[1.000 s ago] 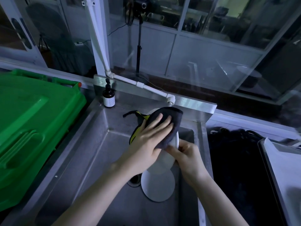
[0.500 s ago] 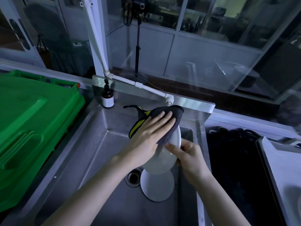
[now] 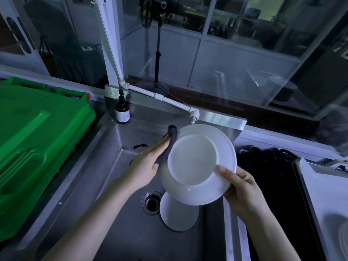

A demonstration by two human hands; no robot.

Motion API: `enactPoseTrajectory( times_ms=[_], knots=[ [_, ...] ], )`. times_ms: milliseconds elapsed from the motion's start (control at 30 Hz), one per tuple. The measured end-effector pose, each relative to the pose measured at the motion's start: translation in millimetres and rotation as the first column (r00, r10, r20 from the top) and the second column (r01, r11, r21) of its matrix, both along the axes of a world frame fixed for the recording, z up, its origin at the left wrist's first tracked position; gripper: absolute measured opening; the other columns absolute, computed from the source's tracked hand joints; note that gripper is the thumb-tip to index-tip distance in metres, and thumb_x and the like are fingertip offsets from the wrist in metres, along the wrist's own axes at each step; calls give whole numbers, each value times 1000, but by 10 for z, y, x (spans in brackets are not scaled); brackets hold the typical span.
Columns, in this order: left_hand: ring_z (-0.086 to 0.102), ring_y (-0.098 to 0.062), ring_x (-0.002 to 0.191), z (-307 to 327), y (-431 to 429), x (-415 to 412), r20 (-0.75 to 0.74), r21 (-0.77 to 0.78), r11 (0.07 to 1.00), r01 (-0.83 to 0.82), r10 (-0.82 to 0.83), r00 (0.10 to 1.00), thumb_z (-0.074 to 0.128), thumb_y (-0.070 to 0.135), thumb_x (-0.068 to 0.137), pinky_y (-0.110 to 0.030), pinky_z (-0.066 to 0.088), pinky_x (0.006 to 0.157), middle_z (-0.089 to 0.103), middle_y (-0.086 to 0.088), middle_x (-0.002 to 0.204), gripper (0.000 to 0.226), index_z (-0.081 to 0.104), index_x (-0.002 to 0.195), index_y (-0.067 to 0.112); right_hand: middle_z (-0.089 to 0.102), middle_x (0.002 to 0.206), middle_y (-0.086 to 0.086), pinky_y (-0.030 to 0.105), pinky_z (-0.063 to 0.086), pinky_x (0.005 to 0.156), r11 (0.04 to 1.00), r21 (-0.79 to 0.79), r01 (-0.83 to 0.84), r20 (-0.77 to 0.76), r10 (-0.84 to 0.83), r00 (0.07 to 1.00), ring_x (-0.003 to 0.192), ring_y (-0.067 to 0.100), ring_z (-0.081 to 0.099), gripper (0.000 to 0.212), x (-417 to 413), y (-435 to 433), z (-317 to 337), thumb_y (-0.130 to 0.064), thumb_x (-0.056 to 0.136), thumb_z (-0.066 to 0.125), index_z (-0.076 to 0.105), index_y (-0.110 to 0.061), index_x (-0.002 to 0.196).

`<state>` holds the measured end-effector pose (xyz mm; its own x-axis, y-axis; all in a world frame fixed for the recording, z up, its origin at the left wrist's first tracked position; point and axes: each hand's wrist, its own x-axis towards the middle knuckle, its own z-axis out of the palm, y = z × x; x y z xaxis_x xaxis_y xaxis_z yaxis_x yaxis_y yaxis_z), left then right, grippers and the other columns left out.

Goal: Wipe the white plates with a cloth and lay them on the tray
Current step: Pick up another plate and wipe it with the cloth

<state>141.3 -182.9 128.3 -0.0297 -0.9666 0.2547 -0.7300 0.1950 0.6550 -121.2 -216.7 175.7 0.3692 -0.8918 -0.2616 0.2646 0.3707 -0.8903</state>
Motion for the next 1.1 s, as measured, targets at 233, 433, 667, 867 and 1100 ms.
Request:
enactPoseTrajectory(
  times_ms=[233,433,667,867,1100],
  knots=[
    [32,-19,145,-123,351,-527,25,-146,989,-23,27,999,53,-25,66,-27,27,118,29,1,158,89,39,149,7,74,112,15,29,61,75,964,147,220,217,-249,944,97,22,74,36,195,-165,-15,-15,83,64,67,-2,116],
    [21,-18,150,-157,284,-653,-62,-167,978,-126,117,991,52,-27,71,-34,27,119,19,5,161,97,22,151,19,73,115,15,32,61,83,953,185,239,234,-278,931,100,23,73,27,325,-145,-1,-14,89,62,68,-6,114],
    [32,-27,146,-5,310,-756,193,-260,966,1,51,980,57,-23,67,-43,34,116,36,-7,157,86,44,146,6,73,113,17,30,61,76,937,216,276,272,-329,904,95,22,74,23,461,-141,63,-11,98,55,66,-2,116],
    [36,-29,143,64,299,-811,237,-218,975,38,15,971,67,-24,59,-49,38,111,38,-7,155,91,48,143,7,76,98,16,26,61,69,932,244,266,253,-326,911,84,19,75,24,559,-112,46,-7,98,52,63,3,118],
    [20,-18,150,75,272,-494,40,-81,997,-3,6,999,47,-28,69,-40,27,119,15,12,159,97,24,152,18,75,109,16,36,58,88,937,202,284,207,-324,923,97,24,74,18,419,-110,97,-11,94,60,68,-5,109]
  ],
)
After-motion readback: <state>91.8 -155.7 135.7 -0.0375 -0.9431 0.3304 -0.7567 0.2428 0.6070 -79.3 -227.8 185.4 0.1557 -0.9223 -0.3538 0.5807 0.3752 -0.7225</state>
